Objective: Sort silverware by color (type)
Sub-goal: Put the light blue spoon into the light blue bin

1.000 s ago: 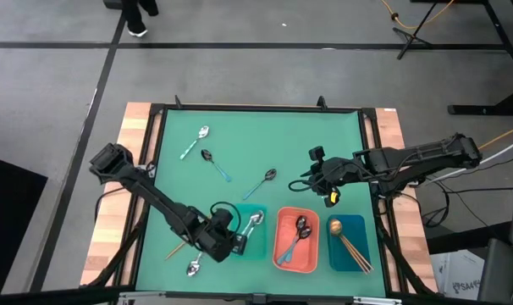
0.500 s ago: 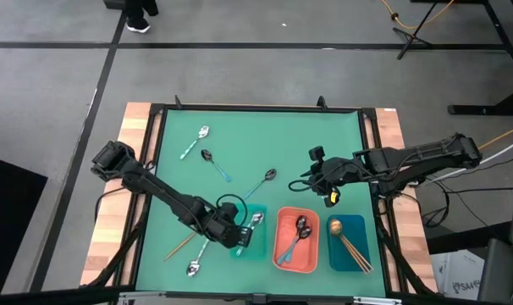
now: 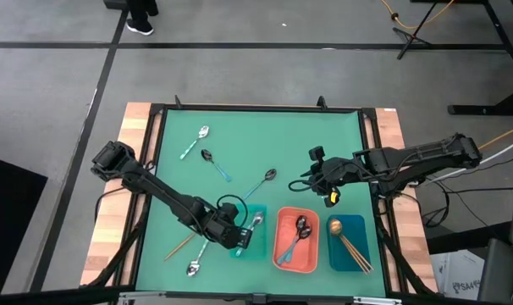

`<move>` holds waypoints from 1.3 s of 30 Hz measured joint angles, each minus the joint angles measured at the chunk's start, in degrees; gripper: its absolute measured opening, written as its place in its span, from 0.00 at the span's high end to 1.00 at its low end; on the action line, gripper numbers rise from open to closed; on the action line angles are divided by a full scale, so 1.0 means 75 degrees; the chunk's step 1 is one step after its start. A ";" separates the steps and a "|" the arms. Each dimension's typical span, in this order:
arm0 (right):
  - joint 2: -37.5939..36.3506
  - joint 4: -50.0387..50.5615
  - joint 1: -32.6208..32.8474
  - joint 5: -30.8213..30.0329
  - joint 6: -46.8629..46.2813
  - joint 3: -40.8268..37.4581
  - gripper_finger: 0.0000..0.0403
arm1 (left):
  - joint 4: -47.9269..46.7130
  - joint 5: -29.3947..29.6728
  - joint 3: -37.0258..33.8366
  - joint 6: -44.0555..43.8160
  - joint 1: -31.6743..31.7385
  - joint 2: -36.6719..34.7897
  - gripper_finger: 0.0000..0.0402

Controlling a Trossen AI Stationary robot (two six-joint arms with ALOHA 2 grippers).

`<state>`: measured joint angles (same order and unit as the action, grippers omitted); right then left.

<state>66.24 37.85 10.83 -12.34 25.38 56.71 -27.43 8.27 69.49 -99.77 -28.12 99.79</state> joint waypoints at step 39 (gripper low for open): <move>0.0000 0.0000 0.0000 0.0000 0.0000 0.0000 0.78 | -0.0007 -0.1647 0.0000 0.1169 -0.0208 0.0000 0.71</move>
<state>66.24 37.85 10.83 -12.34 25.38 56.71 -27.49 -4.08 69.49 -91.00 -29.68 99.79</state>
